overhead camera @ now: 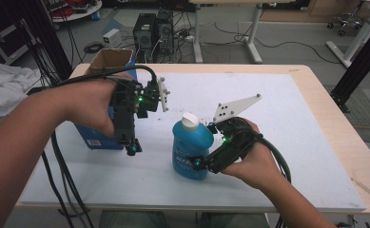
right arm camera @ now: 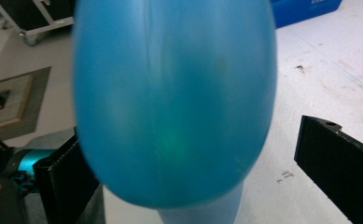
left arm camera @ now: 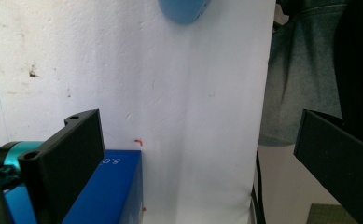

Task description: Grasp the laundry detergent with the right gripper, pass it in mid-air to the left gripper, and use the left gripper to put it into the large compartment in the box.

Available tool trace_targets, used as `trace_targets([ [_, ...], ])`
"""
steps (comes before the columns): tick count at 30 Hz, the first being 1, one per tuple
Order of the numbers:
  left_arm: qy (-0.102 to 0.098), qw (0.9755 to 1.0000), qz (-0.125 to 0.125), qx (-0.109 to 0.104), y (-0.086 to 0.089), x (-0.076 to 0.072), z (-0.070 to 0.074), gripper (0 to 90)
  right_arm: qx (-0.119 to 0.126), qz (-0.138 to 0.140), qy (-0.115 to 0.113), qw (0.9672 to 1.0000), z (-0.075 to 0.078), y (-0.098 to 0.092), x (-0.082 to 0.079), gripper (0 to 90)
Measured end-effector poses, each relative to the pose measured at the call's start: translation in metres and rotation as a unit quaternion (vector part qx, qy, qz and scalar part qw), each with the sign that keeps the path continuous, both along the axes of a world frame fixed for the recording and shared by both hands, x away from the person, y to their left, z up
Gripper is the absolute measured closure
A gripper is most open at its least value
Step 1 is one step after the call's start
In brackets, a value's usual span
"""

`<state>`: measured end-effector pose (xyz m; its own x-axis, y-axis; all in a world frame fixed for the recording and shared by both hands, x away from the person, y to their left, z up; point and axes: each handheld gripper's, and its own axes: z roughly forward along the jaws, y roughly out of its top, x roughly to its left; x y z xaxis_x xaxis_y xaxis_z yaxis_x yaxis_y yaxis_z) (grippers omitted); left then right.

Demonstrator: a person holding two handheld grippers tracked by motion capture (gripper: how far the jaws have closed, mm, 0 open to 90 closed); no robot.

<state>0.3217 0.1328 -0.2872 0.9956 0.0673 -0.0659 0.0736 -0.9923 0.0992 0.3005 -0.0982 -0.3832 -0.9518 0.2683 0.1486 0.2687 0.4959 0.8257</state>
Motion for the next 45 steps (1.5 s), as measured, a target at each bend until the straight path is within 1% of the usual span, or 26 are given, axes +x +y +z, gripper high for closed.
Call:
trace_targets([
  [7,0.000,1.0000,0.003,-0.001,0.002,0.000,-0.003,1.7,0.015,-0.006,-0.001,0.9999,-0.015,0.004,-0.003,3.0],
  [8,0.001,1.0000,0.002,-0.002,0.003,0.000,-0.003,1.7,0.019,-0.010,-0.006,0.9998,-0.017,0.004,-0.004,3.0],
  [10,-0.001,1.0000,0.003,-0.001,0.003,0.000,-0.003,1.7,0.026,-0.015,-0.008,0.9995,-0.024,0.006,-0.005,3.0],
  [11,-0.001,1.0000,0.004,-0.001,0.003,0.000,-0.004,1.7,0.026,-0.015,-0.008,0.9995,-0.024,0.006,-0.005,3.0],
  [12,-0.001,1.0000,0.004,-0.002,0.003,0.000,-0.004,1.7,0.025,-0.017,-0.013,0.9995,-0.027,0.008,-0.007,3.0],
  [14,-0.001,1.0000,0.003,-0.002,0.004,-0.001,-0.004,1.7,0.025,-0.019,-0.018,0.9994,-0.029,0.009,-0.008,3.0],
  [17,0.000,1.0000,0.003,-0.005,0.004,-0.001,-0.006,1.7,0.033,-0.027,-0.024,0.9988,-0.032,0.009,-0.009,3.1],
  [19,0.000,1.0000,0.002,-0.005,0.003,-0.001,-0.007,1.7,0.039,-0.032,-0.023,0.9985,-0.034,0.009,-0.010,3.1],
  [20,0.001,1.0000,0.003,-0.005,0.004,-0.001,-0.008,1.7,0.041,-0.038,-0.026,0.9981,-0.036,0.008,-0.010,3.3],
  [27,0.004,1.0000,0.001,-0.005,0.004,0.000,-0.012,1.7,0.056,-0.051,-0.030,0.9967,-0.042,0.006,-0.012,5.3],
  [28,0.004,1.0000,0.001,-0.005,0.004,0.000,-0.012,1.7,0.056,-0.050,-0.028,0.9968,-0.042,0.006,-0.011,6.4],
  [29,0.004,1.0000,0.001,-0.004,0.004,0.000,-0.012,1.7,0.061,-0.042,-0.034,0.9967,-0.042,0.006,-0.012,15.1],
  [32,0.004,1.0000,0.001,-0.004,0.004,0.000,-0.012,1.7,0.065,-0.040,-0.035,0.9965,-0.041,0.007,-0.012,15.2],
  [33,0.004,1.0000,0.001,-0.005,0.004,0.000,-0.012,1.7,0.065,-0.040,-0.035,0.9965,-0.042,0.007,-0.012,16.7],
  [36,0.004,1.0000,0.002,-0.004,0.004,0.000,-0.013,1.7,0.059,-0.038,-0.034,0.9969,-0.043,0.008,-0.011,17.2],
  [37,0.004,1.0000,0.003,-0.004,0.005,0.000,-0.013,1.7,0.059,-0.038,-0.033,0.9970,-0.044,0.009,-0.011,18.4],
  [38,0.004,1.0000,0.002,-0.004,0.005,0.000,-0.013,1.7,0.061,-0.034,-0.035,0.9969,-0.044,0.009,-0.011,22.2],
  [39,0.004,1.0000,0.003,-0.005,0.005,0.000,-0.013,1.7,0.063,-0.031,-0.035,0.9969,-0.043,0.008,-0.011,24.2],
  [45,0.005,1.0000,0.002,-0.004,0.006,0.000,-0.014,1.7,0.062,-0.025,-0.040,0.9969,-0.044,0.009,-0.012,28.9],
])
